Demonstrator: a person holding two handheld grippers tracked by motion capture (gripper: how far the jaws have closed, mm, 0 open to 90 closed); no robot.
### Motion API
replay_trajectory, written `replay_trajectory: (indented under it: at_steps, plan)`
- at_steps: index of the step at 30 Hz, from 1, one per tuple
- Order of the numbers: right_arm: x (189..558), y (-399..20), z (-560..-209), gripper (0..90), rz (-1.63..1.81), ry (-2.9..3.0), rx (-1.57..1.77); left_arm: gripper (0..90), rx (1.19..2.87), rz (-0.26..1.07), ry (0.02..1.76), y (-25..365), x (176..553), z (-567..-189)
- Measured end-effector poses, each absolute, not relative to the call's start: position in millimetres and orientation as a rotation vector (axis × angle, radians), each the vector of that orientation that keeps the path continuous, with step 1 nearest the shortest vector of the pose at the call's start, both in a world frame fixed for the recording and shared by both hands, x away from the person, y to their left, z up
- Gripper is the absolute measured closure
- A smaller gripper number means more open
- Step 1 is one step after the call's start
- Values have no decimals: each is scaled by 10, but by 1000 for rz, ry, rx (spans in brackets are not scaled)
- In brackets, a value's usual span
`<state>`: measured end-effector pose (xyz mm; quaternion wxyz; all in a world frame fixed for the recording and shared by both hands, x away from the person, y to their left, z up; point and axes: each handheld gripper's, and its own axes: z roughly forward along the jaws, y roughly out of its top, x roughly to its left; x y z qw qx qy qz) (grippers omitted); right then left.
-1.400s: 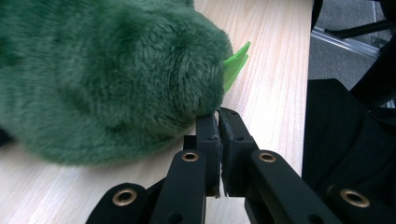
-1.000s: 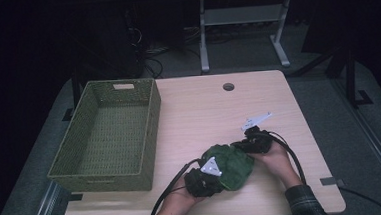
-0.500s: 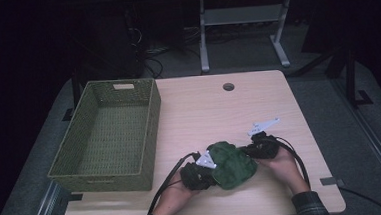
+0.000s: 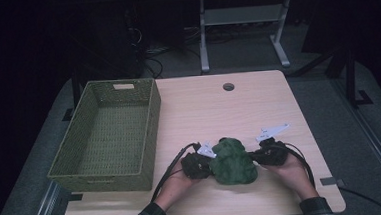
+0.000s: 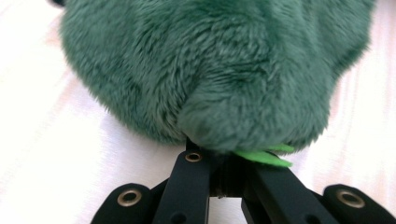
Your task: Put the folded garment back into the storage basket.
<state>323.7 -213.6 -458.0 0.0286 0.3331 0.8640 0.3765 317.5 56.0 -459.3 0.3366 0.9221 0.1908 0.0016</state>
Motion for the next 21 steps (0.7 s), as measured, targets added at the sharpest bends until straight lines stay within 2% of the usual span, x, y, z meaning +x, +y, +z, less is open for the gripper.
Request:
replay_trajectory:
  at_steps: [10, 14, 15, 16, 17, 18, 21]
  plan:
    - [3162, -2149, -4595, 899, 1161, 2650, 1033, 896, 2408, 2, 484, 576, 3306, -4605]
    - [3149, -2191, -4578, 855, 1168, 2601, 1043, 862, 2401, 12, 493, 635, 3300, -4574]
    - [3127, -2230, -4558, 812, 1172, 2571, 1064, 841, 2395, 14, 504, 683, 3286, -4544]
    - [3127, -2230, -4558, 812, 1172, 2571, 1064, 817, 2395, 14, 504, 683, 3286, -4544]
    - [3101, -2304, -4535, 734, 1179, 2513, 1076, 791, 2402, 23, 495, 707, 3280, -4528]
    - [3101, -2304, -4535, 734, 1179, 2513, 1076, 791, 2408, 31, 488, 727, 3269, -4514]
    - [3017, -2446, -4505, 604, 1192, 2417, 1141, 673, 2402, 33, 492, 763, 3221, -4480]
